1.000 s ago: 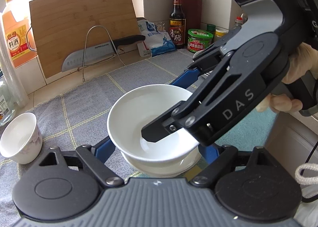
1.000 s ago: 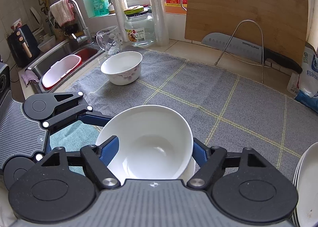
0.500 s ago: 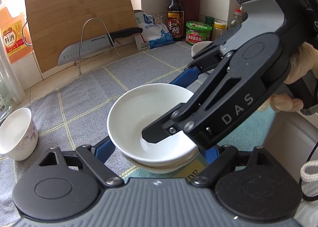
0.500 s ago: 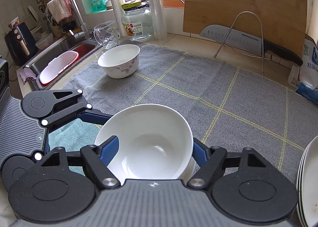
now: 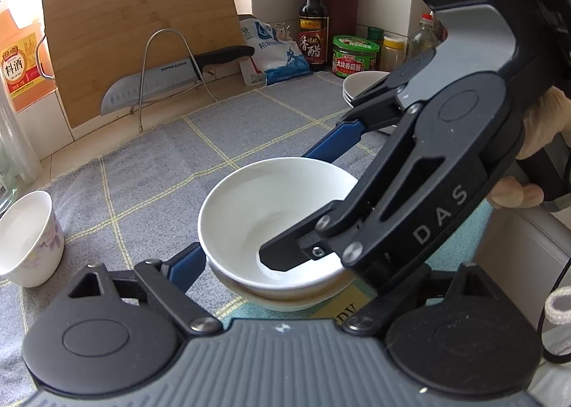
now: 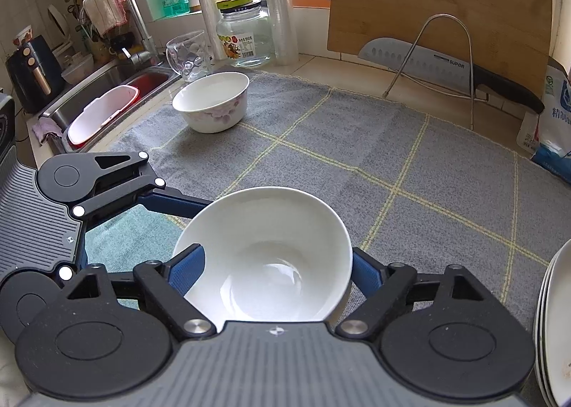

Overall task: Organize plates and bowls
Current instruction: 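Carry the white bowl with both grippers over the floral bowl, then lower the bowl into the floral bowl and open both grippers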

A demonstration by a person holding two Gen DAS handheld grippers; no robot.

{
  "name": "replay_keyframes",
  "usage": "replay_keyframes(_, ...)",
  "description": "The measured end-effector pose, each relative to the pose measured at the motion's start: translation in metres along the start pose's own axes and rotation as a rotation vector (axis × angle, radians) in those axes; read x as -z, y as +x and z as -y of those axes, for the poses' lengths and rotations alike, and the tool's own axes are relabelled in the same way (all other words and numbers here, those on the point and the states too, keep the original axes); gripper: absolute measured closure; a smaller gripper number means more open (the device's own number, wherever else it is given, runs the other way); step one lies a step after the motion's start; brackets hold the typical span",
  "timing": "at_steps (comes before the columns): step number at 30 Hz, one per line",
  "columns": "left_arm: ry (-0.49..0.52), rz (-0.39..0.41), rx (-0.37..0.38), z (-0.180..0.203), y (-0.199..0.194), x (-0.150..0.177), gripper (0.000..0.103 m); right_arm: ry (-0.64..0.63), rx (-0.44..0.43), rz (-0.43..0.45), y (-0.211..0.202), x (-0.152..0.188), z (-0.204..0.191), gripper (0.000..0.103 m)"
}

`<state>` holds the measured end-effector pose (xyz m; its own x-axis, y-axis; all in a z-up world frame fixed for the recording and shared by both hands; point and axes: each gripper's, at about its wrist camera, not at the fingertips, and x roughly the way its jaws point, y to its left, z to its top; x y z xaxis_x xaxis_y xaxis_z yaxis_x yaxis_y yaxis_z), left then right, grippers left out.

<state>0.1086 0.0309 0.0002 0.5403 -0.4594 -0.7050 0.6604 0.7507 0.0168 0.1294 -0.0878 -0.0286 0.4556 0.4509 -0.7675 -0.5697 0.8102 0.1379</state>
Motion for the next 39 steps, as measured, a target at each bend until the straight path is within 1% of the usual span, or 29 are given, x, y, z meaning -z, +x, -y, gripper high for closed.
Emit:
replay_keyframes(2,0.01,0.004,-0.008,0.001,-0.001,0.001,0.009,0.005,0.001,0.007,-0.001,0.001,0.001,0.0)
replay_keyframes(6,0.023,-0.004,-0.01,0.002,-0.004,0.004,0.008,0.004,0.007,0.01,-0.003,0.003,0.002,0.0)
replay_keyframes(14,0.035,-0.007,0.001,-0.001,-0.016,0.011,0.008,0.008,0.052,0.004,-0.006,0.015,0.002,0.0)
replay_keyframes(18,0.024,-0.007,-0.004,-0.005,-0.02,0.013,0.008,0.057,0.06,0.015,-0.008,0.023,0.007,0.0)
replay_keyframes(21,0.019,-0.007,-0.012,-0.009,-0.023,0.015,0.008,0.083,0.084,0.022,-0.008,0.028,0.01,0.0)
replay_keyframes(25,0.015,-0.006,-0.024,-0.017,-0.029,0.019,0.008,0.08,0.108,0.033,-0.011,0.026,0.007,0.0)
replay_keyframes(31,-0.014,-0.004,-0.072,-0.042,-0.037,0.031,0.008,0.059,0.126,0.086,-0.02,0.003,-0.003,0.0)
replay_keyframes(36,-0.072,0.011,-0.15,-0.077,-0.042,0.044,0.008,0.021,0.129,0.102,-0.012,-0.026,-0.019,0.0)
replay_keyframes(39,-0.11,0.021,-0.221,-0.103,-0.043,0.048,0.008,-0.006,0.116,0.097,-0.002,-0.047,-0.032,0.0)
